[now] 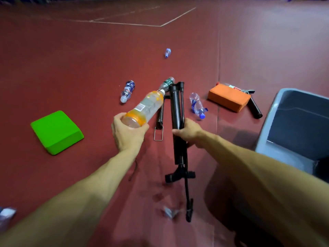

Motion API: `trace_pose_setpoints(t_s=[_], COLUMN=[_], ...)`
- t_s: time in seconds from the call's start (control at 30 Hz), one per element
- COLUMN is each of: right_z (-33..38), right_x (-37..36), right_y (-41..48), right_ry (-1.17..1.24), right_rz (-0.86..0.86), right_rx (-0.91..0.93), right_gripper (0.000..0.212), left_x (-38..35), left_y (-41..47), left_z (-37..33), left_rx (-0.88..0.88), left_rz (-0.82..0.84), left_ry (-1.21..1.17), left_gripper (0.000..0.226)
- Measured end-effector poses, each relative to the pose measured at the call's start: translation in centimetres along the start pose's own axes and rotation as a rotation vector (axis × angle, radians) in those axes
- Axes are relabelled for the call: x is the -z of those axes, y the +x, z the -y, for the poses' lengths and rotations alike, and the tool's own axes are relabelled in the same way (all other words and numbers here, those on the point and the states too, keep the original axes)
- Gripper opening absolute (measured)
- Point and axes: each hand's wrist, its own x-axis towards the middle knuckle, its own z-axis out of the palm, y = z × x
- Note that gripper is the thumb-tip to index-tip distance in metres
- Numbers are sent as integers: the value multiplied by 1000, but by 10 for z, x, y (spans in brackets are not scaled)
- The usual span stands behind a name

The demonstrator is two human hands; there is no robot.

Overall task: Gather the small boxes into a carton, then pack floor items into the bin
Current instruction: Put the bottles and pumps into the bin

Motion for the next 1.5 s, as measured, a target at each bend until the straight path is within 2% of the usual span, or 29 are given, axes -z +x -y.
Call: trace_pose_setpoints(t_s=[0.1,0.27,0.37,0.47,0.6,0.7,0.77,0.9,1.0,1.13,1.2,1.27,1.33,1.4,1.5], right_z=[28,34,16,-13,-66,-97,-113,-133,-137,-131,-127,-121,-116,-111,-107], right_x=[50,130,173,204,225,229,231,238,240,240,239,239,241,243,248], right_y=[-19,-40,-57,-75,-90,-99,-104,-120,-125,-118,-113,-108,-103,-99,-93], right_ry=[216,395,530,655,594,634,709,730,706,699,674,612,556,553,585], right_rz=[-28,-205,-291,-340,-472,-527,-542,-427,-388,-353,-346,-383,-447,-496,-555], right_rx=[100,163,172,186,83,9,-63,-220,-170,-64,-41,-45,-51,-46,-55], right_gripper=[13,22,15,13,19,16,19,28,24,26,26,23,21,23,25], left_x=[-9,-41,-66,-89,-116,-137,-152,-173,-179,-177,-175,-170,-161,-150,-136], left_y=[-13,-34,-53,-76,-105,-118,-127,-135,-138,-138,-132,-122,-114,-107,-96], left_z=[-29,-70,-87,-100,-108,-113,-116,-118,-114,-111,-111,-110,-107,-107,-102], left_rx=[74,146,136,127,84,53,57,97,137,142,212,282,256,192,172], left_rz=[26,179,317,447,556,561,522,425,354,257,308,429,539,576,575], left_ry=[-152,-387,-529,-557,-504,-422,-361,-334,-336,-318,-374,-484,-486,-447,-470], left_gripper=[59,60,58,60,67,62,67,55,58,48,51,60,58,53,66])
